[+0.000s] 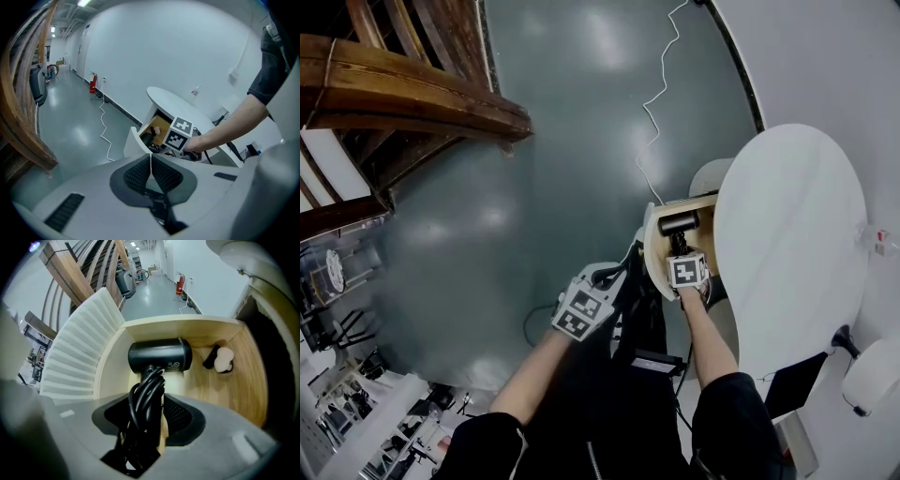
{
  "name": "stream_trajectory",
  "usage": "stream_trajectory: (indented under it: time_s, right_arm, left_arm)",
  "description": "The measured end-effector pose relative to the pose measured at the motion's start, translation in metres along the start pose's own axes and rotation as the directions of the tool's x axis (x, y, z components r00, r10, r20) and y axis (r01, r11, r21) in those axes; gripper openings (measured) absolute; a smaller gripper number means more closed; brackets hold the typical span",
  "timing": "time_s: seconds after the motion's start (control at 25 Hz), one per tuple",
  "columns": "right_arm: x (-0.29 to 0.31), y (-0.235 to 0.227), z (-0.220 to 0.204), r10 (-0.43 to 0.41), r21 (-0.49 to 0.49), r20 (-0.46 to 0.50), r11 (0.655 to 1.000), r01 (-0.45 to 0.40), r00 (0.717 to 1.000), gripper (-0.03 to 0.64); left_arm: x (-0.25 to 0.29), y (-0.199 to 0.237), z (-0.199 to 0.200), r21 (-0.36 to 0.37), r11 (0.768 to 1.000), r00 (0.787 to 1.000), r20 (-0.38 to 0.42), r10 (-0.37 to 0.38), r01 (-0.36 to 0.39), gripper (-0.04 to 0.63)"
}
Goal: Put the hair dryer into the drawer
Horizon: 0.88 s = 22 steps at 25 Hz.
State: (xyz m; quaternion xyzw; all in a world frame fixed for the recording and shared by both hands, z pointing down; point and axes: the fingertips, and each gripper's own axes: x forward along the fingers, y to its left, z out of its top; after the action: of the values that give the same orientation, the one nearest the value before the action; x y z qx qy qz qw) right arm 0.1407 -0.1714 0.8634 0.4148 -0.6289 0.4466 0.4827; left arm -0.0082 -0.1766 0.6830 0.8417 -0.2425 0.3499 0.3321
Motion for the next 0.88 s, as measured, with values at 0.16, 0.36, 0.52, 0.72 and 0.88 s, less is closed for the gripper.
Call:
stream_trajectory:
  time_s: [0.16, 0.36, 0.52, 0.72, 0.88]
  right_arm:
    - [-0.002, 0.001, -0.003, -0.021, 0.032, -0.035, 0.999, 0.022, 0.999, 0.196]
    - [-0.006, -0.009, 0.003, -0.103, 0.039, 0.024, 0.994, 0.102, 0.994, 0.195]
    - [-0.008, -0.015, 0.005, -0.119, 0.056, 0.022, 0.991, 0.118, 0.993, 0.195]
    - [-0.009, -0.021, 0.003, -0.138, 0.033, 0.002, 0.990, 0.138, 0.990, 0.195]
    - [-0.011, -0.028, 0.004, -0.133, 0.007, 0.007, 0.991, 0.133, 0.991, 0.195]
  left_arm:
    - [0.000, 0.002, 0.000, 0.004, 1.000, 1.000, -0.004, -0.001, 0.001, 0.018]
    - [0.002, 0.001, 0.000, 0.008, 1.000, 1.000, -0.014, -0.010, 0.010, 0.017]
    - [0.002, 0.004, 0.000, 0.012, 1.000, 1.000, -0.018, -0.012, 0.012, 0.018]
    - [0.003, 0.003, -0.004, 0.008, 1.000, 1.000, -0.027, -0.014, 0.015, 0.017]
    - [0.001, 0.002, -0.003, 0.012, 1.000, 0.999, -0.028, -0.019, 0.019, 0.018]
